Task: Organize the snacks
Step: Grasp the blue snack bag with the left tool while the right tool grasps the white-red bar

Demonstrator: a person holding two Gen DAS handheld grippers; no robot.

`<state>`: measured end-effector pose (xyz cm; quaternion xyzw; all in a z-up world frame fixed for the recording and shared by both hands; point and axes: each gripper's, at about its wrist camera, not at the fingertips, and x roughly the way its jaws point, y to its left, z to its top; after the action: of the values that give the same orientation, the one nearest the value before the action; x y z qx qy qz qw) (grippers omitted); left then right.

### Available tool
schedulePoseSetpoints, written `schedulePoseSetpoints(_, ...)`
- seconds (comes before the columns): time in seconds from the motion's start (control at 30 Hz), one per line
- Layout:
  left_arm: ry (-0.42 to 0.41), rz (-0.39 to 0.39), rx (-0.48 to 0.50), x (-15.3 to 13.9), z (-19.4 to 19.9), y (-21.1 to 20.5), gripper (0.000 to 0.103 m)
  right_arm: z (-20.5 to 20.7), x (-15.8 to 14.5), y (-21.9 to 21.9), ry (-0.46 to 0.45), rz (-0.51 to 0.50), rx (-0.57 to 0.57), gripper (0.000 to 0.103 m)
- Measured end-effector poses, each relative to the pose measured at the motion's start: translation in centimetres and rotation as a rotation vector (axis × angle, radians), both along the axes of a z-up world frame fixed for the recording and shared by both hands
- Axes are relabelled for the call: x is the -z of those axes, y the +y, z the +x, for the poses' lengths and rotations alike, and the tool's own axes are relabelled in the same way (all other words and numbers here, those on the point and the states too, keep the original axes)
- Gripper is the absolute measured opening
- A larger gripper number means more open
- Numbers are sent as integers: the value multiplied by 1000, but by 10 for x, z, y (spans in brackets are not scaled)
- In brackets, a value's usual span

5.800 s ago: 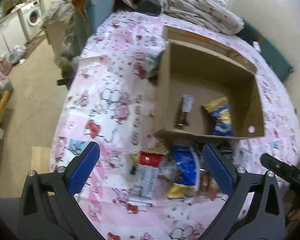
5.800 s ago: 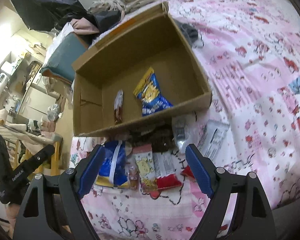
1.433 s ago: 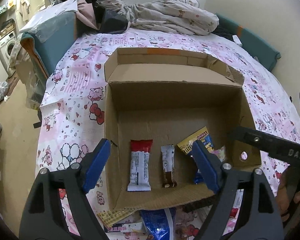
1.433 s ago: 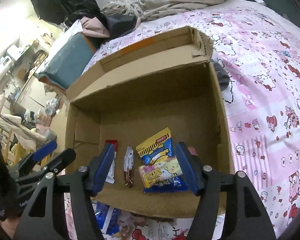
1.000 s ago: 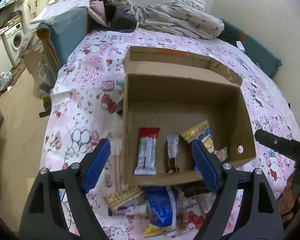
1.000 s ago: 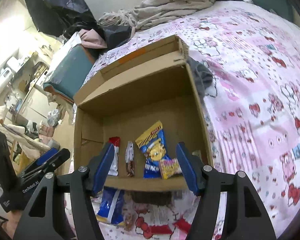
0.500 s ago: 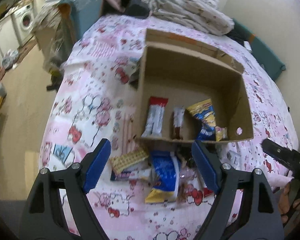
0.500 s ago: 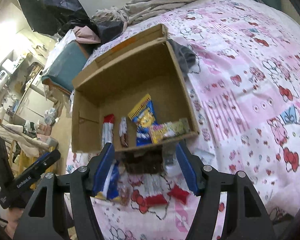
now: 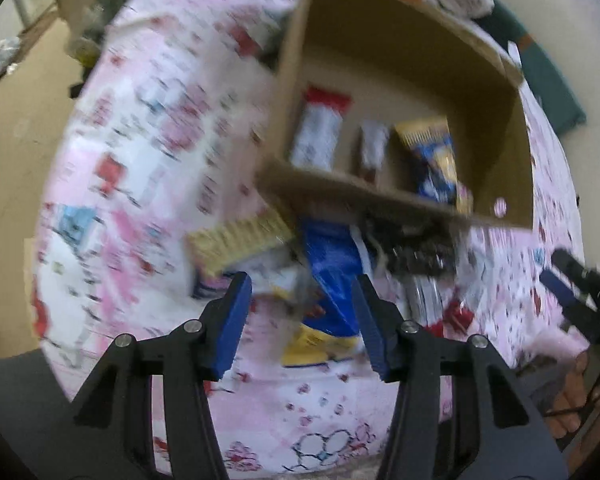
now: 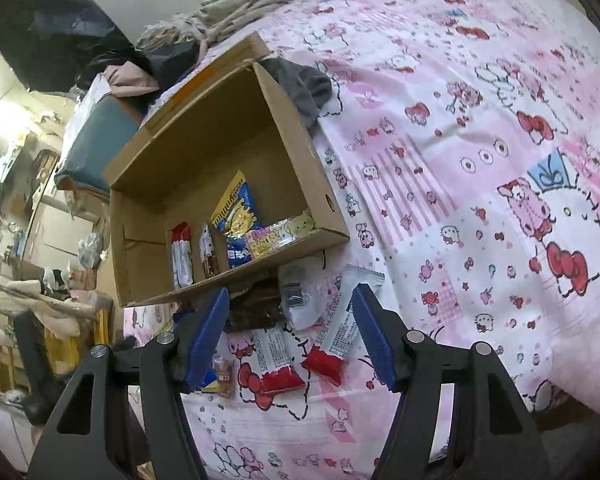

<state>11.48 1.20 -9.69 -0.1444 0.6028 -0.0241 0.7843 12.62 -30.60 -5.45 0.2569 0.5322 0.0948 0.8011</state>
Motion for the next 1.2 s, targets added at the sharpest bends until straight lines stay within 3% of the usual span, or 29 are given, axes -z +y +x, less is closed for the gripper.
schedulePoseSetpoints(0.2, 63, 68, 152, 28, 4, -44, 48, 4, 5, 6, 16, -9, -19, 67)
schedulePoseSetpoints(0.23, 71, 90, 170, 32, 4, -48, 43, 4, 6, 6, 20, -11, -20, 67)
schedulePoseSetpoints(0.27, 77, 117, 188, 36, 5, -52, 28, 5, 7, 6, 25, -10, -20, 67)
schedulePoseSetpoints(0.3, 85, 140, 203, 39, 4, -55, 23, 5, 8, 5, 29, -10, -19, 67)
schedulePoseSetpoints(0.4, 77, 161, 171, 32, -2, -51, 21, 7, 15, 5, 60, -31, -18, 67)
schedulePoseSetpoints(0.57, 24, 112, 108, 1, -16, -36, 21, 13, 41, 7, 183, -51, -32, 66)
schedulePoseSetpoints(0.67, 10, 96, 76, -6, -18, -27, 21, 17, 60, 15, 256, -67, -63, 47)
schedulePoseSetpoints(0.83, 3, 86, 58, -10, -16, -12, 21, 24, 89, 34, 360, -214, -129, 43)
schedulePoseSetpoints(0.97, -10, 96, 69, -11, -16, -13, 21, 25, 94, 46, 351, -282, -172, 43)
schedulePoseSetpoints(1.03, -8, 95, 67, -10, -17, -13, 21, 24, 98, 41, 373, -272, -151, 35)
schedulePoseSetpoints(1.13, -13, 96, 62, -10, -19, -11, 21, 25, 100, 28, 374, -213, -86, 32)
schedulePoseSetpoints(1.2, -19, 97, 63, -11, -20, -11, 21, 24, 98, 34, 362, -261, -121, 32)
